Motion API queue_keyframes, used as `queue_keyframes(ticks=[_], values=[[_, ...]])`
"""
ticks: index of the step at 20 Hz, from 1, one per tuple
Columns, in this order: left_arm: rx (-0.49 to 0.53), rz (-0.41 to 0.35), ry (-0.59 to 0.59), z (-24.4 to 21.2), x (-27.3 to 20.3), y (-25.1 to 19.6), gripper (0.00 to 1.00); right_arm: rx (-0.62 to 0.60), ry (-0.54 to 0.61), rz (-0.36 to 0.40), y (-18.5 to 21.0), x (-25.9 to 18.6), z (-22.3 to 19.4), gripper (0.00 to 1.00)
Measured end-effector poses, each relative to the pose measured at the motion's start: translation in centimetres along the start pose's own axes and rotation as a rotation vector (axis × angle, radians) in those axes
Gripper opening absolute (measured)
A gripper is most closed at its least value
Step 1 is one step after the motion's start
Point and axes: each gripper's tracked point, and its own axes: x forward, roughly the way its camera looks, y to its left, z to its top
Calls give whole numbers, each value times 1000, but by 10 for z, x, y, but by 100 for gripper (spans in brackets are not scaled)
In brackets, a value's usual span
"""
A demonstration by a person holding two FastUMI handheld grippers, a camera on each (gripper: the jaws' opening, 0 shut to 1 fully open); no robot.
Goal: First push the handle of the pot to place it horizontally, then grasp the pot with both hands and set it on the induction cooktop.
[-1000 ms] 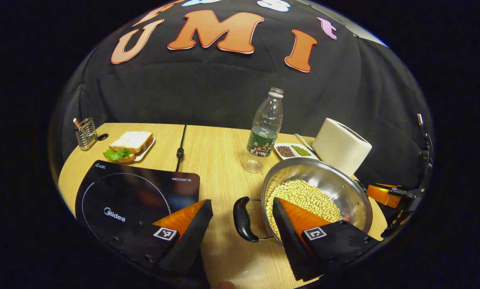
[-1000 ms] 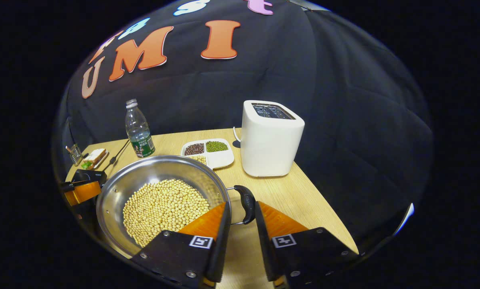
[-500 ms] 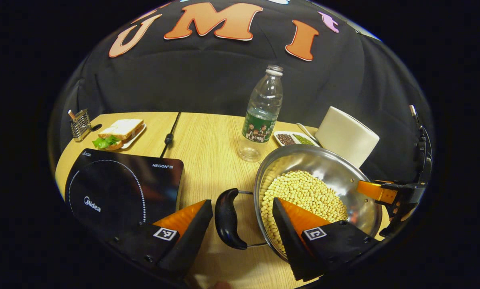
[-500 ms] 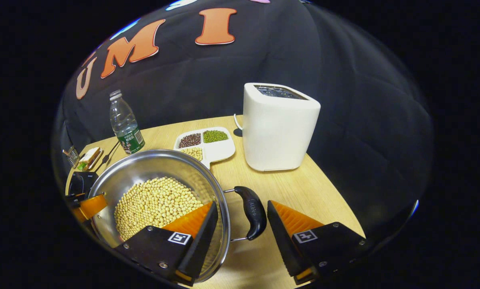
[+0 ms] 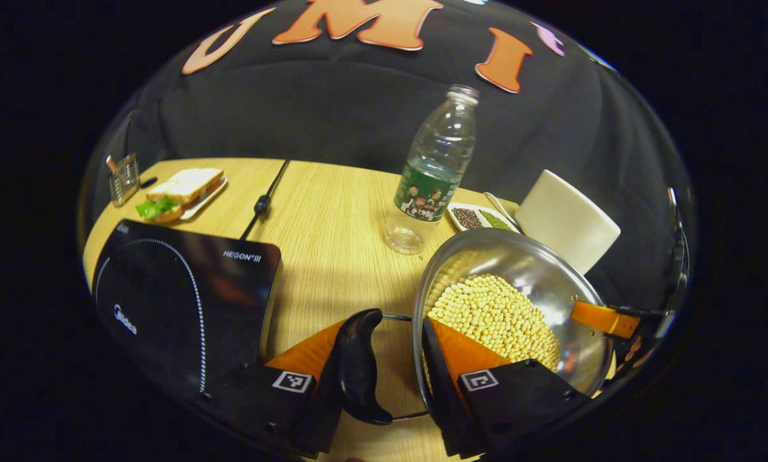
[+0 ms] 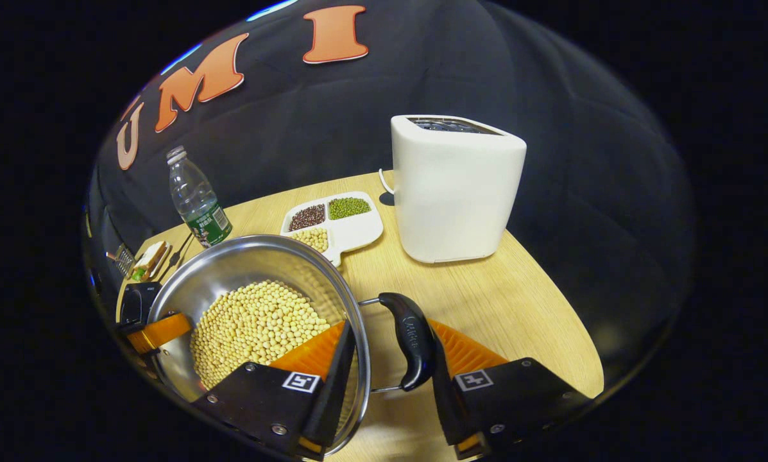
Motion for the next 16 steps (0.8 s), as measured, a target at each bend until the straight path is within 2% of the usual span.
queue_keyframes(ticks=[3,5,6,7,8,9,10,16], values=[[0,20,42,-6,-5,6,64,56,46,-15,2,-13,-11,51],[-45,-10,58,-10,-20,7,67,44,29,-27,2,-34,-11,51],[-51,-19,57,-9,-29,8,64,44,12,-30,6,-46,-5,51],[-44,-26,32,0,-38,9,66,58,-8,-30,6,-58,1,50],[-31,-29,12,10,-48,11,62,65,-13,-24,6,-72,5,51],[-20,-31,-11,20,-60,12,65,79,-27,-15,10,-83,11,46],[-14,-31,-29,30,-71,15,64,90,-38,-3,18,-94,16,51],[-6,-13,-93,73,-130,64,61,71,-89,37,79,-141,41,50]])
